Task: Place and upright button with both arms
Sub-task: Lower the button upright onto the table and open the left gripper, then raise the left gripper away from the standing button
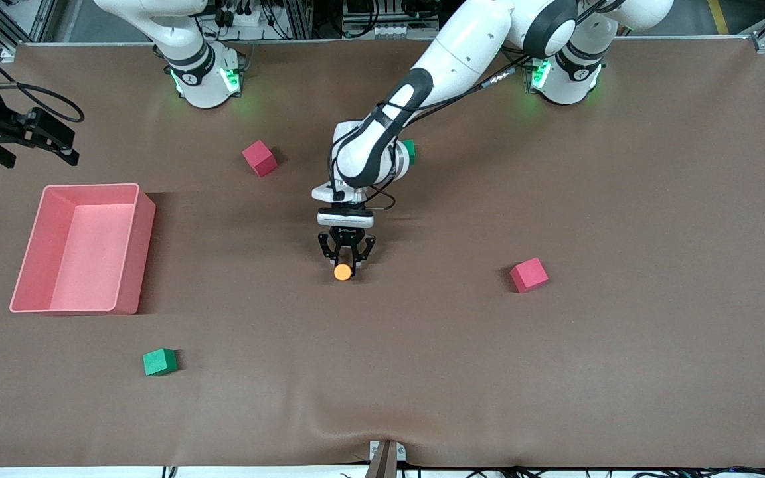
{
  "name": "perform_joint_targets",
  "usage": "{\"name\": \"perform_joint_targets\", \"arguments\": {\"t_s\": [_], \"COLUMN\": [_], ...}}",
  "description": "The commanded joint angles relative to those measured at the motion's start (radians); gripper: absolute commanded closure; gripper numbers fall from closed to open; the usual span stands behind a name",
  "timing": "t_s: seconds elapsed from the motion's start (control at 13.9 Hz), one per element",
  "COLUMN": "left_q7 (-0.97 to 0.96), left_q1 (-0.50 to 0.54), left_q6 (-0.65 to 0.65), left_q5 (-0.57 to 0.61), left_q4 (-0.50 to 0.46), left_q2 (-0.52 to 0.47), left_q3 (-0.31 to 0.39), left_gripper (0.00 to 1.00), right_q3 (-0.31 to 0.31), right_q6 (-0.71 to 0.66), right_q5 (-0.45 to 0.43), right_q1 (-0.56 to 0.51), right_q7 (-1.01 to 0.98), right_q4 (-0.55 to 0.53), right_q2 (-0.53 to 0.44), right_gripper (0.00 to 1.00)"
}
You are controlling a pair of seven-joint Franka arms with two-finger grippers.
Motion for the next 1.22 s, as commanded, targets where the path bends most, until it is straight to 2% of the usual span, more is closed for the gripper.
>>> {"name": "perform_joint_targets", "arguments": {"t_s": [0.0,0.57,0.93,1.15], "left_q7": [-0.095,-0.095,-0.075,-0.051], "left_q1": [-0.012,-0.038,-0.049,-0.047], "left_q6": [0.034,0.025,0.003,-0.092], "left_q5": [0.061,0.009,-0.206,-0.377], "left_q4": [0.008,-0.047,-0.079,-0.083], "left_q2": [0.006,-0.018,-0.104,-0.151], "left_q3": [0.015,0.009,-0.031,-0.092], "left_gripper": [0.01,0.00,0.00,0.00], "right_q3": [0.012,0.010,0.010,0.010], "right_q6": [-0.012,-0.012,-0.012,-0.012], "right_q5": [0.001,0.005,0.007,0.007], "right_q1": [-0.018,-0.021,-0.021,-0.021], "right_q7": [-0.010,-0.010,-0.010,-0.010], "right_q4": [0.008,0.008,0.008,0.008], "right_q2": [0.001,0.001,0.001,0.001], "right_gripper": [0.00,0.00,0.00,0.00]}}
